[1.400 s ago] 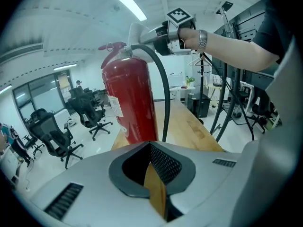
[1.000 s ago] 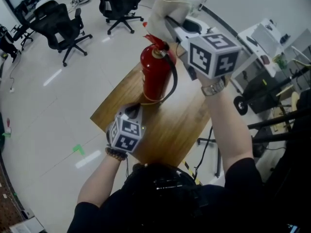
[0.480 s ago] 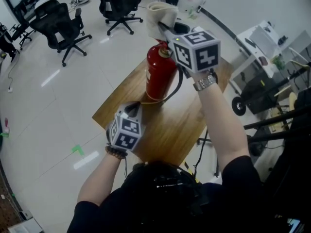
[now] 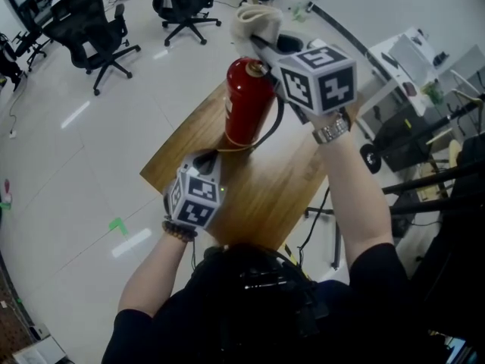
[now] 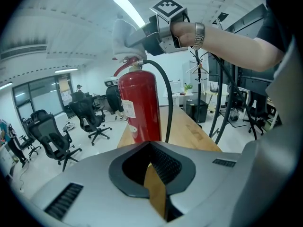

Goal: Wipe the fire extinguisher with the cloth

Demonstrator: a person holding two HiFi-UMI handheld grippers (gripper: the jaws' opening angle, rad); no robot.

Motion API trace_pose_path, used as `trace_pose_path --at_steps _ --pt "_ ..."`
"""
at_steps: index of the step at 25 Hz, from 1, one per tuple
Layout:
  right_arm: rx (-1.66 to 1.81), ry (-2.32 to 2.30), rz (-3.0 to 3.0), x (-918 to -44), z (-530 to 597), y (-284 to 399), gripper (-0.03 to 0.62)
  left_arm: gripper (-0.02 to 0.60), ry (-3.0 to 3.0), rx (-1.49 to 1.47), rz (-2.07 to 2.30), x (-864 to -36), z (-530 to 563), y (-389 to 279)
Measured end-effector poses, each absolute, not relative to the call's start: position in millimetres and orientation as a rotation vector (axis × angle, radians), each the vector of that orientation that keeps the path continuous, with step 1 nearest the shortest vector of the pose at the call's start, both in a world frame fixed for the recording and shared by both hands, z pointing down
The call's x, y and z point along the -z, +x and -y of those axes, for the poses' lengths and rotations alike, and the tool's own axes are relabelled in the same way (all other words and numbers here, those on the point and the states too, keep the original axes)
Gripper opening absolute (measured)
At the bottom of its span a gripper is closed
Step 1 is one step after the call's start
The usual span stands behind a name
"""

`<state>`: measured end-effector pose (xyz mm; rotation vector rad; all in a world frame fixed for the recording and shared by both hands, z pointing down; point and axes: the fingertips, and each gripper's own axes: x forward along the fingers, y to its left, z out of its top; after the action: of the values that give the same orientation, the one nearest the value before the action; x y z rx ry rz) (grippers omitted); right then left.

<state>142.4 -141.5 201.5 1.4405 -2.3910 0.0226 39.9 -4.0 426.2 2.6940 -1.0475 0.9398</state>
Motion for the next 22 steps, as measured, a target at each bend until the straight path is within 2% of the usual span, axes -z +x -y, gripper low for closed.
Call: trace_pose_path --at_steps 22 --pt "-0.01 1.493 2.356 -236.1 69.0 175.4 0.109 0.0 2.728 -0.971 0.974 -429.4 -6.0 59.3"
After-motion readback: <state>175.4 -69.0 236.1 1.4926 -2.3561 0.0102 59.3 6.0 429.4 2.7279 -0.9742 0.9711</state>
